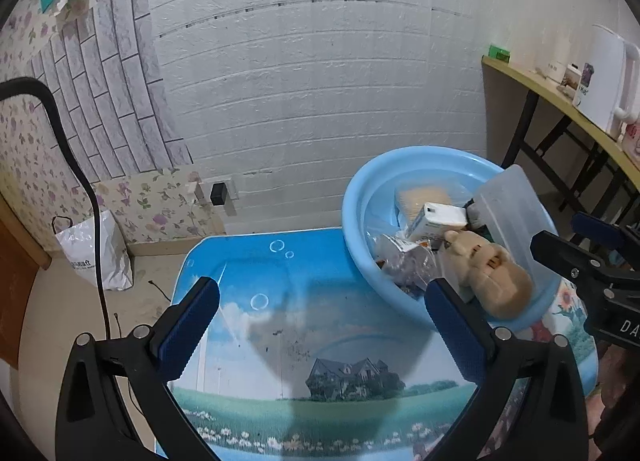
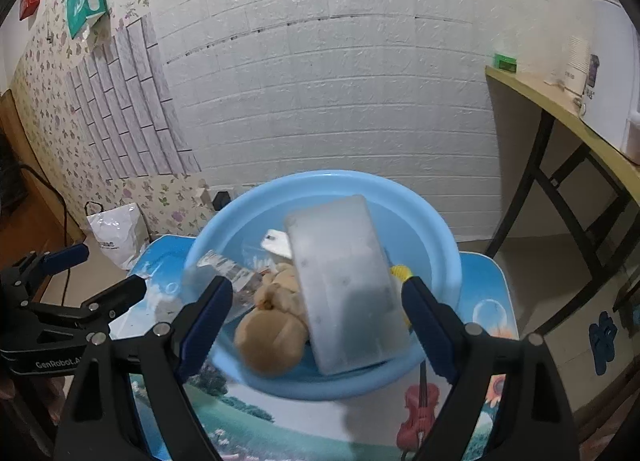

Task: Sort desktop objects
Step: 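Withdraw both tools from the basin back over the table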

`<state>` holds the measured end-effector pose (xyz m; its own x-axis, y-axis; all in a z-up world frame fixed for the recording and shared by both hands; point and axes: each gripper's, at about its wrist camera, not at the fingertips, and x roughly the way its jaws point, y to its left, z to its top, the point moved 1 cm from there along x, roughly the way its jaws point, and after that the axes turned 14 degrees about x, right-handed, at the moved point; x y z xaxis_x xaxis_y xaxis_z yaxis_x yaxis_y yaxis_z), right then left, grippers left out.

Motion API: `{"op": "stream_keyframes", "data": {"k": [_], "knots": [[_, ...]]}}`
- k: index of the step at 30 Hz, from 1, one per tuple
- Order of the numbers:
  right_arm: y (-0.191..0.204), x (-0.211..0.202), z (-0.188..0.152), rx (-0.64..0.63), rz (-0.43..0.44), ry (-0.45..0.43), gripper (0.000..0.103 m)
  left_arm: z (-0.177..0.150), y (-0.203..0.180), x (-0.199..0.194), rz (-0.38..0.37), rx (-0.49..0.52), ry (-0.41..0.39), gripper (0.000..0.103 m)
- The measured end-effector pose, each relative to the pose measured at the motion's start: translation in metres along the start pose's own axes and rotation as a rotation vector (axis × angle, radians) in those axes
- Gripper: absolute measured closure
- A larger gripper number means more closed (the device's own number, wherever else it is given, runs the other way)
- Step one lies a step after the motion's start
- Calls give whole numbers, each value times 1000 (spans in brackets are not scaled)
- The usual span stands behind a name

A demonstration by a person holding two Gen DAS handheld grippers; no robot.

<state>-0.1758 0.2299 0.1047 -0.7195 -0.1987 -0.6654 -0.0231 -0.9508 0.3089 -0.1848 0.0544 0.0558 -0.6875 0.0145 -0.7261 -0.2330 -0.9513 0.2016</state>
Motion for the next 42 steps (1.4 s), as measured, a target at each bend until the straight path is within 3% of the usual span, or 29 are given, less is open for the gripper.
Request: {"op": "stream_keyframes", "data": {"k": [5,9,14,18,22,25,33,38,42], "knots": [[10,-18,-8,-13,4,-33,15,-8,1,-17,8,0,-20,0],[15,-27,-15,-21,12,-36,5,-13,3,-32,15,-13,-48,0],[19,-35,-22,-31,10,-43,1,-21,5,-38,15,-21,-51,0],[18,-45,-24,-26,37,-98,0,-24,-1,-51,82,7,-142,0],[15,-46,-24,-15,23,-145,0,-23,-5,-52,46,5,-189,0],[14,-39,-26,-24,1,-131,0,-24,-8,-48,69,4,-209,0],[12,-28,-33,-28,-6,-103,0,-28,-29,-30,59,103,-113,0],[5,-30,-34,-9,-17,-109,0,-31,-37,-33,40,122,-112,0],[2,-34,-35,8,-11,-112,0,-33,-35,-43,15,94,-165,0]]}}
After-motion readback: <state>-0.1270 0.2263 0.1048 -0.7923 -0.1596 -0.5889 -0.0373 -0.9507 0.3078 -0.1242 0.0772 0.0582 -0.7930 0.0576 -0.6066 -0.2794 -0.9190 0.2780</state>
